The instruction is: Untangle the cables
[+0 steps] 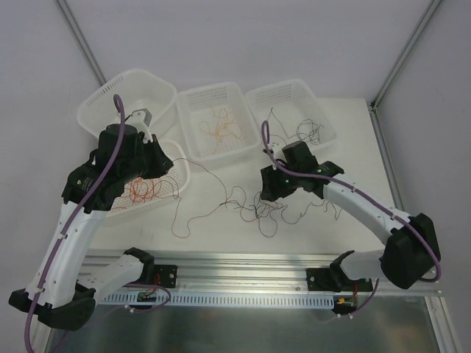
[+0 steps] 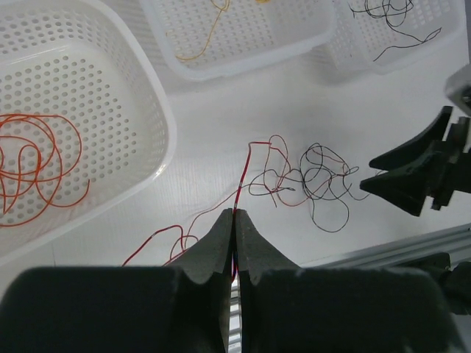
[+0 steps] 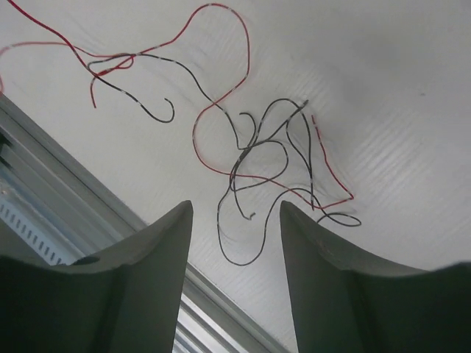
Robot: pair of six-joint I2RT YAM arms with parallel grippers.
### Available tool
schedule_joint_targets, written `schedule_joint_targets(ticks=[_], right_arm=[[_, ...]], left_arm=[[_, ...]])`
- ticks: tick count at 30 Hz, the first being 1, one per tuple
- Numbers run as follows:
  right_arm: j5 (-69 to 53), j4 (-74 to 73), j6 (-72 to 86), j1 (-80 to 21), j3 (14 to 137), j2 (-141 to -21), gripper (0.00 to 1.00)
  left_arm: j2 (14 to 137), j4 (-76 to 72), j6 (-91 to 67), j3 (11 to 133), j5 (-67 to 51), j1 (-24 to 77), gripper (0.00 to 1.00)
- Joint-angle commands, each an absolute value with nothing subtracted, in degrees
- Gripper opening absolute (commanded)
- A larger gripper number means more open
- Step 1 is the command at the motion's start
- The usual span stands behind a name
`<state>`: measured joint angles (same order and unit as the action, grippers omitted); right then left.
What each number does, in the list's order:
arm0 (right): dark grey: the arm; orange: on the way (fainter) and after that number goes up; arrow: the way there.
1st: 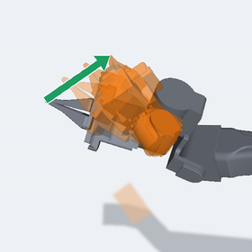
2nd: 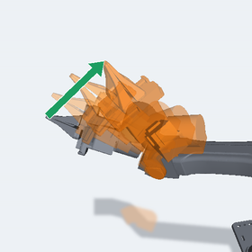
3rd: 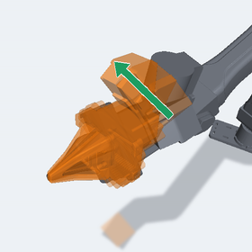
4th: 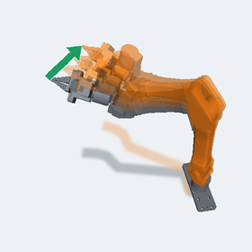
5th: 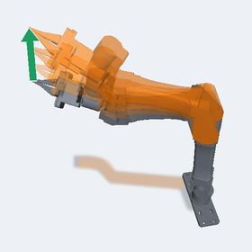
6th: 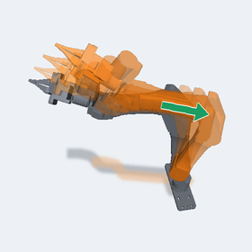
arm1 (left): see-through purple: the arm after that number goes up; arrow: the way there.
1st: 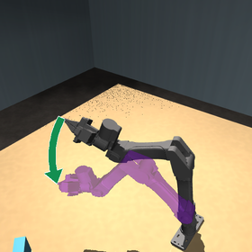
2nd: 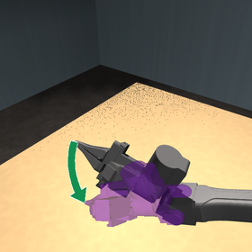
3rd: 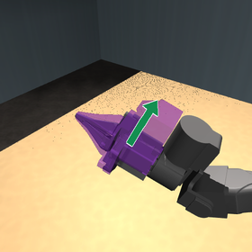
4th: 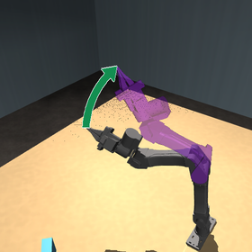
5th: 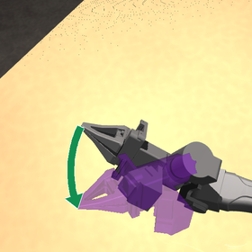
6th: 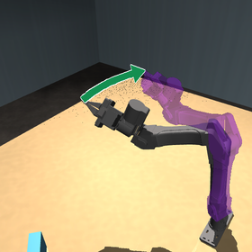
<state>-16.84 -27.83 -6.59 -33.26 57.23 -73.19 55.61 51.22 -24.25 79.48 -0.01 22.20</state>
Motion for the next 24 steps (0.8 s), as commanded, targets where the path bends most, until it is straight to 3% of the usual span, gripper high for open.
schedule_joint_targets(ticks=[1,8,14,24], right_arm=[[-12.33,-23.91,-11.33,-38.40,60.63,-79.09,0.54],[-0.80,-26.72,-8.28,-44.29,66.00,-90.96,0.45],[9.22,-29.61,10.35,-45.61,66.36,-93.86,0.39],[7.39,-23.39,22.94,-45.79,63.81,-98.61,0.37]], left_arm=[[54.14,49.57,-24.35,78.84,-0.35,22.67,0.00],[53.00,50.01,-24.70,78.57,-0.26,22.68,0.00],[52.38,50.45,-24.61,78.13,1.84,22.68,0.00],[51.86,51.24,-24.52,77.96,2.90,22.68,0.00]])
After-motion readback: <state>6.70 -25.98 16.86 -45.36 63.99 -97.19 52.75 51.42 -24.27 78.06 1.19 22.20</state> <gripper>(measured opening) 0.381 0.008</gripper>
